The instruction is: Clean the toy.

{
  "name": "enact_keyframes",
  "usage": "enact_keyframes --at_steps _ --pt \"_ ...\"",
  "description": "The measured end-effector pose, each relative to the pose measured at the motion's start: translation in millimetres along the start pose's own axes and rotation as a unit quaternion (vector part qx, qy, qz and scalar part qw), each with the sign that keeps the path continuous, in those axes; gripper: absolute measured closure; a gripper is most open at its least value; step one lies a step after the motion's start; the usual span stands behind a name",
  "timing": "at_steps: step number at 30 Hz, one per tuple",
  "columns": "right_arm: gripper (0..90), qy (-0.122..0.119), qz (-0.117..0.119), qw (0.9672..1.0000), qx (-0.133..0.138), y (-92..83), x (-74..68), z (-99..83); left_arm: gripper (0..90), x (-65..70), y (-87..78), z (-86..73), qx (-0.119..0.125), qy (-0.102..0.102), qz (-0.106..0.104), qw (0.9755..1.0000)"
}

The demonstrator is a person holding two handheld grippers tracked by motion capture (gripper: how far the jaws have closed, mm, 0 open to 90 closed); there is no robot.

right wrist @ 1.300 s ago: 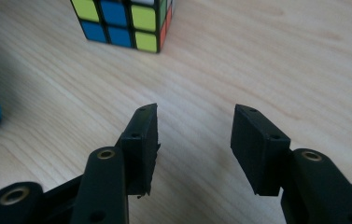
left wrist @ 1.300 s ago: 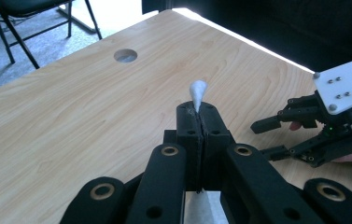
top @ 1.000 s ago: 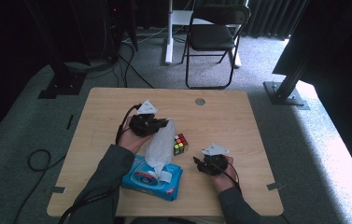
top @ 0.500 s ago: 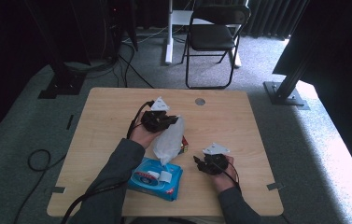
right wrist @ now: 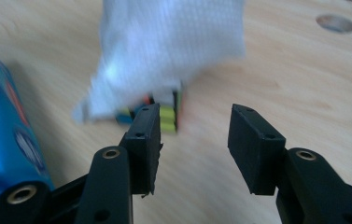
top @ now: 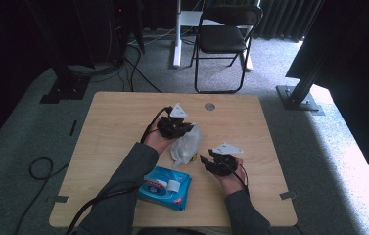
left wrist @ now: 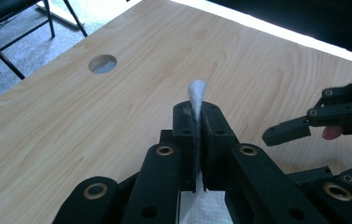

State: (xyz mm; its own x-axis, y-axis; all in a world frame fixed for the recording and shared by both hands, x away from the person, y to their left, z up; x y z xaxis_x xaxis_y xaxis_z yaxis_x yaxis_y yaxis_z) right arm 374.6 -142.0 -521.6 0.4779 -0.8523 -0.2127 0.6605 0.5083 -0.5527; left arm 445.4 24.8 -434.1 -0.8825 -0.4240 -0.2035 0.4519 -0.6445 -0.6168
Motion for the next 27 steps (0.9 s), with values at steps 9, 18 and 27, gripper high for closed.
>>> enact_keyframes --at_steps 9,18,27 --pt "44.7 -0.009 0.006 0.9998 0.013 22.9 -14.5 28.5 86.2 2.4 -1.6 -6.0 -0.001 -0.003 -0.016 0.9999" --pt "87.8 0.028 0.035 0.9984 0.035 22.1 -8.2 40.3 73.2 2.1 -4.7 -23.2 -0.017 -0.012 -0.035 0.9992" --pt "87.6 0.037 0.025 0.9977 0.051 8.0 6.9 50.4 70.9 -5.3 -2.9 -56.9 -0.042 -0.042 -0.035 0.9976"
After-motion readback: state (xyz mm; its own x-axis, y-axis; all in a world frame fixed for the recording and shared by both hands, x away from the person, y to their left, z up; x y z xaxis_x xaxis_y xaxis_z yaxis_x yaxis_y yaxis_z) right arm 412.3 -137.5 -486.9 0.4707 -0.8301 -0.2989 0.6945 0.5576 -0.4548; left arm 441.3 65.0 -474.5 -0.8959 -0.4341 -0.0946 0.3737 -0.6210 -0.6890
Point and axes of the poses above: each handheld gripper's, and its own axes: y roughly forward along the jaws, z roughly out of its top, x roughly to its right, the point moved 4 cm from there along y, roughly forward along the jaws, and after that the axes turned 12 degrees about y, right-handed, at the moved point
